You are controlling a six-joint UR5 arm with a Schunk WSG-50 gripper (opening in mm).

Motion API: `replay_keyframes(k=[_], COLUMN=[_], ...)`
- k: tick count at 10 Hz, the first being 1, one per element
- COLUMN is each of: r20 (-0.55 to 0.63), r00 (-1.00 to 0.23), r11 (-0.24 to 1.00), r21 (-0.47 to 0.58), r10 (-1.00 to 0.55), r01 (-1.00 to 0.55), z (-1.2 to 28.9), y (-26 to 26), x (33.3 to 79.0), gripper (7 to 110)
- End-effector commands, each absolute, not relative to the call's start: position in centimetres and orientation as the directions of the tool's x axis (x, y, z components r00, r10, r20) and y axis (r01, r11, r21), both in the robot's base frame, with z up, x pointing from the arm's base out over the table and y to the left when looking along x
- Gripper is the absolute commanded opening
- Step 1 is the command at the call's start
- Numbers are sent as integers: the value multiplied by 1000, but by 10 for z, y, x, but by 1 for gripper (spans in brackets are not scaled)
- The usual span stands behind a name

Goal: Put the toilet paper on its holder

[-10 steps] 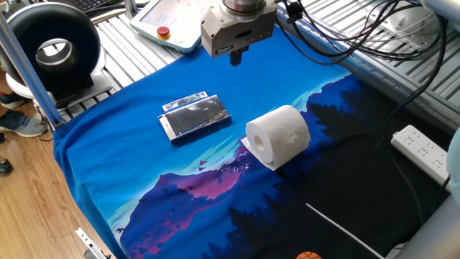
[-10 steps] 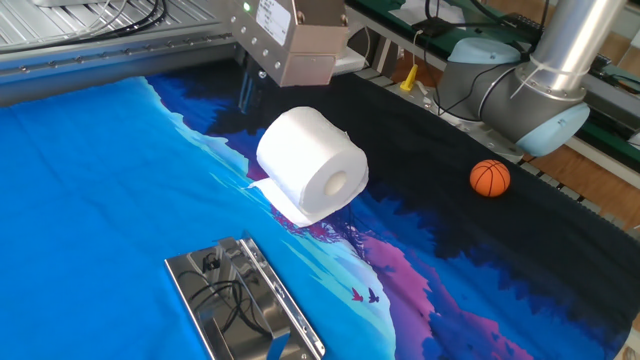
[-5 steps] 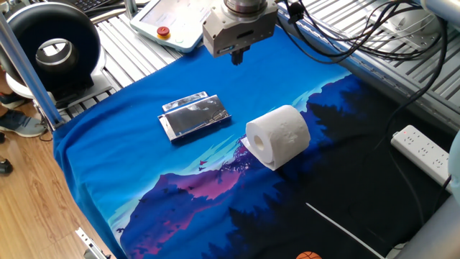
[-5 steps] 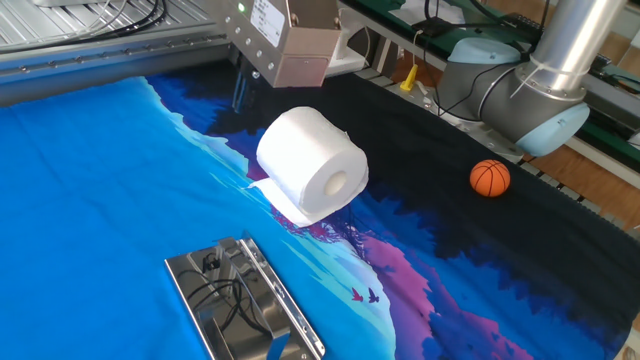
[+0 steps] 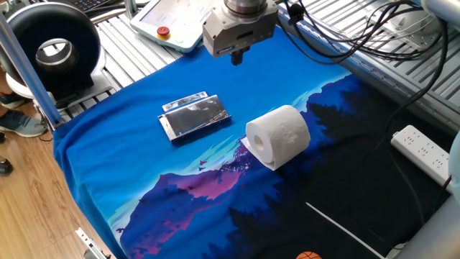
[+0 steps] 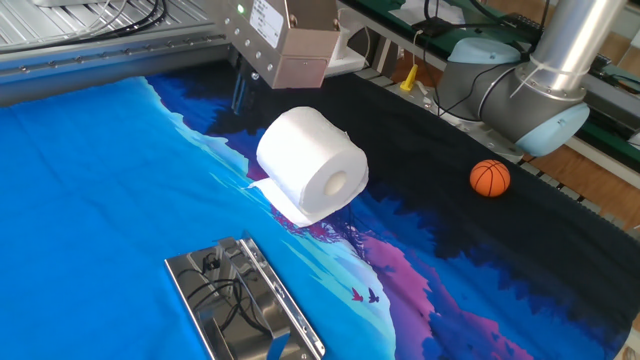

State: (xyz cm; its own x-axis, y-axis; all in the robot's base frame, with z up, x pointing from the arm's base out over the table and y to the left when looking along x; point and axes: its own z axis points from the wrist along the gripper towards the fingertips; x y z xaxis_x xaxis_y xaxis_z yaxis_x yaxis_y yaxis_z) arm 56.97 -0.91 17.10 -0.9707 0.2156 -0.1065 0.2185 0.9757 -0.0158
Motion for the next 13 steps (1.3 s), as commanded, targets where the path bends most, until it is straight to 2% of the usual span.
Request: replay_keyframes(k=[1, 13], r20=[-98, -123], r00=[-971, -968], r11=[976, 976], r21=[3, 19], r10=[219, 218], r01=[220, 217], z=[171, 167], y=[-5, 1], x=[569, 574], gripper=[7, 7])
